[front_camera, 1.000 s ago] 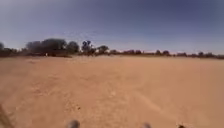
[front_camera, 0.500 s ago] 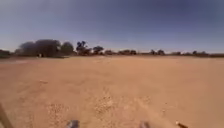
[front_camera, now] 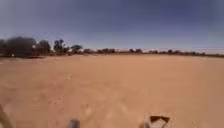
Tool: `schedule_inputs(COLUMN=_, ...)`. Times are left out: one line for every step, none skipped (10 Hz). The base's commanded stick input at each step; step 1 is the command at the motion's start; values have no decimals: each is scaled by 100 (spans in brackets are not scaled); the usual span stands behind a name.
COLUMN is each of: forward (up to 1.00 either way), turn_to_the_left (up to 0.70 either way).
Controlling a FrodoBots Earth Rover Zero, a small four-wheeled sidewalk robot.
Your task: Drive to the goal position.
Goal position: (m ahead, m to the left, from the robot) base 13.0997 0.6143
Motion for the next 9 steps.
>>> schedule_inputs(forward=50, turn_to_the_left=-1)
schedule_inputs(forward=50, turn_to_the_left=-1)
schedule_inputs(forward=50, turn_to_the_left=-1)
schedule_inputs(forward=50, turn_to_the_left=-1)
schedule_inputs(forward=50, turn_to_the_left=-1)
schedule_inputs(forward=50, turn_to_the_left=-1)
schedule_inputs(forward=50, turn_to_the_left=-1)
schedule_inputs(forward=50, turn_to_the_left=-1)
schedule_inputs(forward=50, turn_to_the_left=-1)
